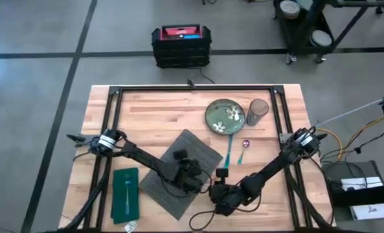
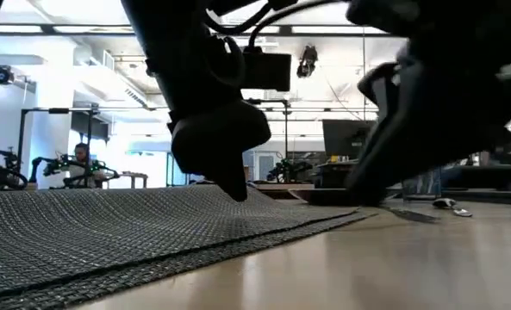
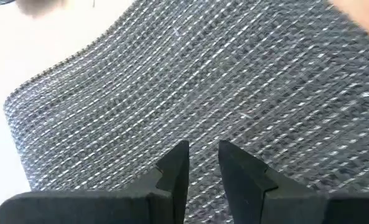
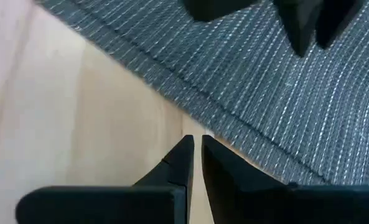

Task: Set table place
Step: Move the gray place mat to the center of the table

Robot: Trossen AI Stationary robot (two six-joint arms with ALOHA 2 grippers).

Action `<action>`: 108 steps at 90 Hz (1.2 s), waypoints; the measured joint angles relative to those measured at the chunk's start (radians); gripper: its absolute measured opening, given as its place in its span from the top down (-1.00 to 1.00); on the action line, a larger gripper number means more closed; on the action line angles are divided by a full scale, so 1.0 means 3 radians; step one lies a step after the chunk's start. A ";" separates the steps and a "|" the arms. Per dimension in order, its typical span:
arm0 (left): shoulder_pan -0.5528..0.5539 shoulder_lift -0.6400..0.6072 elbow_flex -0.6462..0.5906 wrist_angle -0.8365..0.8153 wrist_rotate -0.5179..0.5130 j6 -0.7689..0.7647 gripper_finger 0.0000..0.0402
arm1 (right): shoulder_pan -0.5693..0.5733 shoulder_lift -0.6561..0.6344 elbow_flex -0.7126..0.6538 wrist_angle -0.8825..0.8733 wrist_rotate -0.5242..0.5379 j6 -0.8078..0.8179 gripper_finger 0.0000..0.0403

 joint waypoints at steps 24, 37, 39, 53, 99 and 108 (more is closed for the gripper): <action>0.0003 0.0000 -0.0001 0.0065 -0.0006 0.0007 0.63 | -0.0220 0.0092 -0.0002 0.0139 0.0043 0.0109 0.91; 0.0001 0.0000 -0.0001 0.0078 -0.0002 0.0027 0.63 | -0.0227 0.0165 -0.0035 0.0156 0.0052 0.0119 0.91; 0.0000 0.0000 -0.0001 0.0088 0.0000 0.0028 0.63 | -0.0228 0.0194 -0.0039 0.0151 0.0059 0.0120 0.91; 0.0000 0.0000 -0.0001 0.0267 0.0085 0.0031 0.63 | -0.0228 0.0312 -0.0028 0.0202 0.0092 0.0181 0.91; 0.0075 0.0009 -0.0275 0.0979 0.0663 0.0296 0.63 | -0.0228 0.0309 -0.0030 0.0262 -0.0023 0.0110 0.91; 0.0089 0.0003 -0.0317 0.0895 0.0618 0.0295 0.63 | -0.0234 0.0314 -0.0030 0.0264 -0.0002 0.0110 0.91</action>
